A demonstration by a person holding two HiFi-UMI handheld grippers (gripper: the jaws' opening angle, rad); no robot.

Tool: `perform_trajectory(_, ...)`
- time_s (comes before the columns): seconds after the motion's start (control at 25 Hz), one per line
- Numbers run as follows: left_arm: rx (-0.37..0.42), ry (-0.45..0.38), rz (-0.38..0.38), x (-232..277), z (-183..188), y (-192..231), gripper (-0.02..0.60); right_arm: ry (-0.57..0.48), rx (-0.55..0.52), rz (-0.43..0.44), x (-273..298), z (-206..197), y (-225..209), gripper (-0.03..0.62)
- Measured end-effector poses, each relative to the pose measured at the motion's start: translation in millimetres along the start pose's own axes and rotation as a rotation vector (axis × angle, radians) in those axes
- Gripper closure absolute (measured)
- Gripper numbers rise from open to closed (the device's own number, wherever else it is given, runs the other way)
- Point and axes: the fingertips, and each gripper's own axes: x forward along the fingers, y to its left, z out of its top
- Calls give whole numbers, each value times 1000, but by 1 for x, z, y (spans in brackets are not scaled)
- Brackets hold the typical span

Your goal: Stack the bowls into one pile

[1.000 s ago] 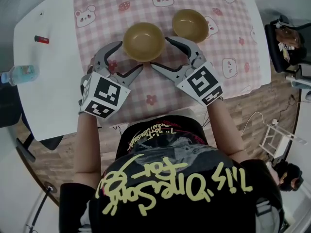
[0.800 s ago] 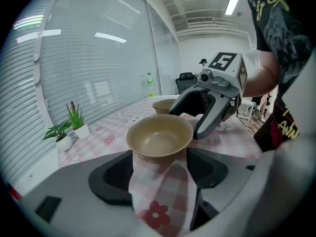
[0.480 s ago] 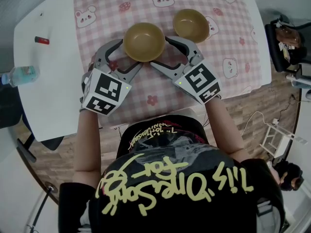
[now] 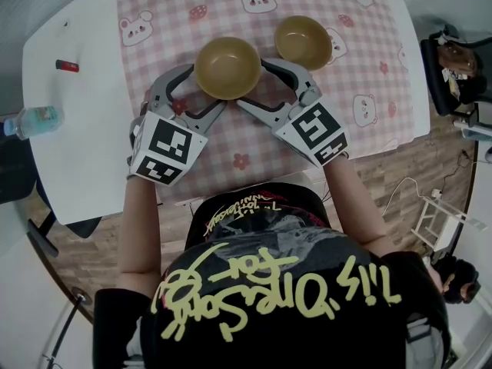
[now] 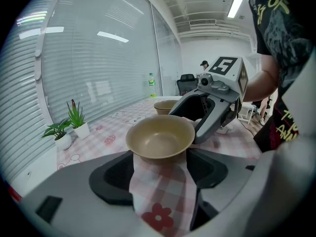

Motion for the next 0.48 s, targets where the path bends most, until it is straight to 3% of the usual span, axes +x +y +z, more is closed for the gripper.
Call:
perform_trajectory(0.28, -17, -12, 15, -7, 7, -1, 247, -17, -10, 8, -5, 10, 1, 261)
perform_trajectory(0.48, 21, -12, 44, -15, 17, 2, 247, -29, -20, 13, -10, 17, 1, 261)
